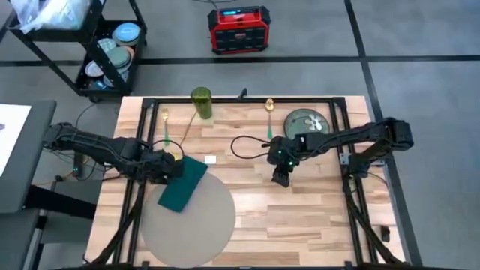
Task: Set table place
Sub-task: Move the gray mat to the center
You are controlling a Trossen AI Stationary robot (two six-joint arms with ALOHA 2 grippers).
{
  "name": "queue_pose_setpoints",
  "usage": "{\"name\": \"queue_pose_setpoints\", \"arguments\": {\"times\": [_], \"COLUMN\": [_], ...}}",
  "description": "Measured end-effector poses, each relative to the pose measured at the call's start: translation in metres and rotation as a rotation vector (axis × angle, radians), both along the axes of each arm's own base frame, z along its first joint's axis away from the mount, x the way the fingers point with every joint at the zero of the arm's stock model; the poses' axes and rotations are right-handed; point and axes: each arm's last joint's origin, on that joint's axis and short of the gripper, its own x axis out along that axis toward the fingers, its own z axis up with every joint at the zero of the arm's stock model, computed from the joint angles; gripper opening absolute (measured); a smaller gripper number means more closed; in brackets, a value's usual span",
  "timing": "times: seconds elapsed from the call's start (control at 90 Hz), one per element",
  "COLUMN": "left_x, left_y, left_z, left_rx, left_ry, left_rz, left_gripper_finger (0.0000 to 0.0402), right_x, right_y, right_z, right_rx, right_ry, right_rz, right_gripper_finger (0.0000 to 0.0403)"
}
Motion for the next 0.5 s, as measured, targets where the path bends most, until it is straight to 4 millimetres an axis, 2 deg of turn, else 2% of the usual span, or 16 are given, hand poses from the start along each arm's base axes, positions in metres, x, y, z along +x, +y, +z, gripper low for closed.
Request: {"name": "queue_pose_setpoints", "arguments": {"times": [0.167,0.289,0.378,0.5], "left_x": [0.019,0.017,0.011,0.022], "left_y": [0.017,0.041,0.056,0.067], "left_z": [0.005,0.015,0.018,0.021], "left_rx": [0.272,0.509,0.555,0.482], "left_ry": [-0.176,-0.124,-0.009,0.060], "left_rz": [0.264,0.404,0.387,0.192], "left_gripper_finger": [0.0088,0.0054,0.0028,0.0003], "right_x": [0.002,0.002,0.001,0.001], "right_y": [-0.002,-0.005,-0.006,-0.006], "right_z": [0.001,0.001,0.001,0.001], "right_rx": [-0.002,0.001,0.002,0.003], "right_ry": [-0.018,-0.019,-0.018,-0.017], "right_rz": [-0.011,-0.027,-0.031,-0.030], "right_gripper_finger": [0.0120,0.0116,0.0116,0.0116]}}
